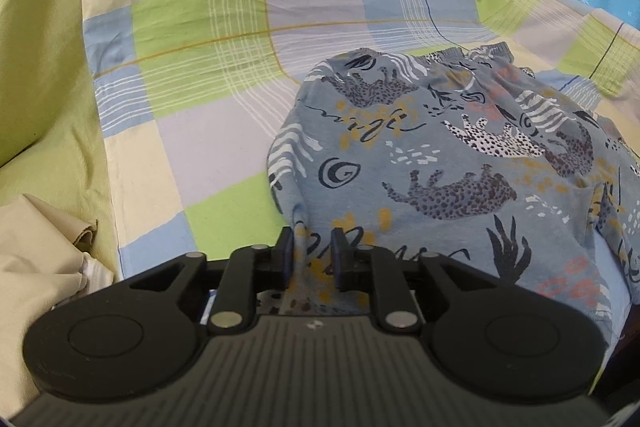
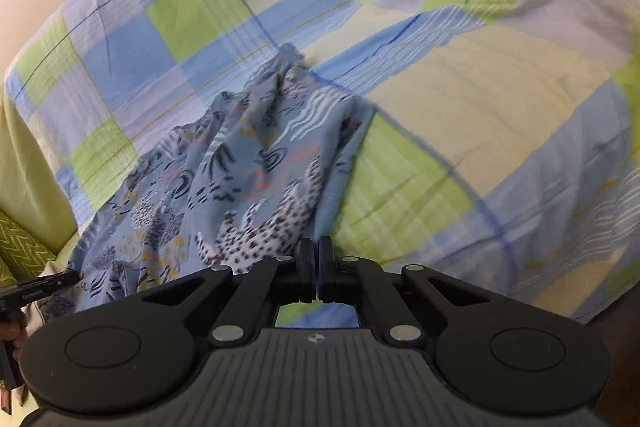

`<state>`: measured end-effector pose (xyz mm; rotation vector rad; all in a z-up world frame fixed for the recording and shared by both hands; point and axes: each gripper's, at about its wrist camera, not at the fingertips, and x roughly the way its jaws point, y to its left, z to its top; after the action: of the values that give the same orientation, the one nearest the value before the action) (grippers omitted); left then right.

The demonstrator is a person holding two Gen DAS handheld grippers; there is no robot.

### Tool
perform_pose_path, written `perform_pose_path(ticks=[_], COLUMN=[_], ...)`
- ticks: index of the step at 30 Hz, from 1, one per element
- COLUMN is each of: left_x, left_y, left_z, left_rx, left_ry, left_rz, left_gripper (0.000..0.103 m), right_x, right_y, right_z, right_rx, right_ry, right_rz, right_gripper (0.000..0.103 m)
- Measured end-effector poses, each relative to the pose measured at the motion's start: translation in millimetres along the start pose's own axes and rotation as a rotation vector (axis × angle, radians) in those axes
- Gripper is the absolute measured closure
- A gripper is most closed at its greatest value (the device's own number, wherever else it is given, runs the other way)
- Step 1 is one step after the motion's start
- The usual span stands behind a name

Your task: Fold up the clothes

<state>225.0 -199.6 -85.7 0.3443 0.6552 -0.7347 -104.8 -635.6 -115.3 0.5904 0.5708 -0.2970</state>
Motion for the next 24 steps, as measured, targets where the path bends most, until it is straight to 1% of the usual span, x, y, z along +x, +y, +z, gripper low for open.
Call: perform_pose_path(ticks=[2,3,4,5,9,12,13,15,17,19,22,24], left_x=[-3.2,-4.2,-4.5,-3.7,-2.9,-7.1,-8.6,-10.4,-11.1,-12.8,-19.4,-24.6], left_y=[1.6,3.0,4.2,4.8,4.5,4.8,4.8,4.6,2.7,0.8,2.3,7.1], left_z=[-1.3,-2.1,-3.1,-4.5,-8.7,-9.0,-9.2,-10.6,-12.6,-13.6,-12.2,-6.4], left_rx=[0.002,0.001,0.000,0.002,0.007,0.008,0.009,0.019,0.028,0.047,0.070,0.079], left_ry=[-0.002,-0.001,0.001,0.008,0.027,0.033,0.036,0.043,0.056,0.067,0.059,0.041], left_rz=[0.001,0.003,0.004,0.004,0.004,0.003,0.002,0.001,-0.005,-0.006,0.015,0.031], left_gripper=[0.087,0.086,0.084,0.083,0.079,0.068,0.066,0.067,0.071,0.100,0.100,0.100], right_x=[-27.6,-38.7,-45.6,-47.2,-34.5,-25.6,-21.6,-15.7,-19.9,-27.1,-36.2,-38.1], right_y=[-1.8,-6.6,-14.0,-21.7,-33.9,-33.5,-34.4,-36.5,-35.5,-32.5,-24.5,-16.1], right_z=[9.8,14.0,17.7,20.1,17.8,12.2,10.5,7.9,6.5,9.7,19.9,31.9], right_rx=[-0.081,-0.099,-0.100,-0.095,-0.146,-0.188,-0.198,-0.210,-0.205,-0.196,-0.199,-0.207], right_ry=[-0.069,-0.097,-0.107,-0.098,-0.033,-0.017,0.002,0.040,0.020,-0.007,-0.045,-0.063], right_rz=[-0.111,-0.166,-0.206,-0.231,-0.299,-0.308,-0.310,-0.323,-0.352,-0.355,-0.340,-0.300], right_gripper=[0.103,0.103,0.103,0.103,0.103,0.103,0.103,0.103,0.099,0.092,0.092,0.090])
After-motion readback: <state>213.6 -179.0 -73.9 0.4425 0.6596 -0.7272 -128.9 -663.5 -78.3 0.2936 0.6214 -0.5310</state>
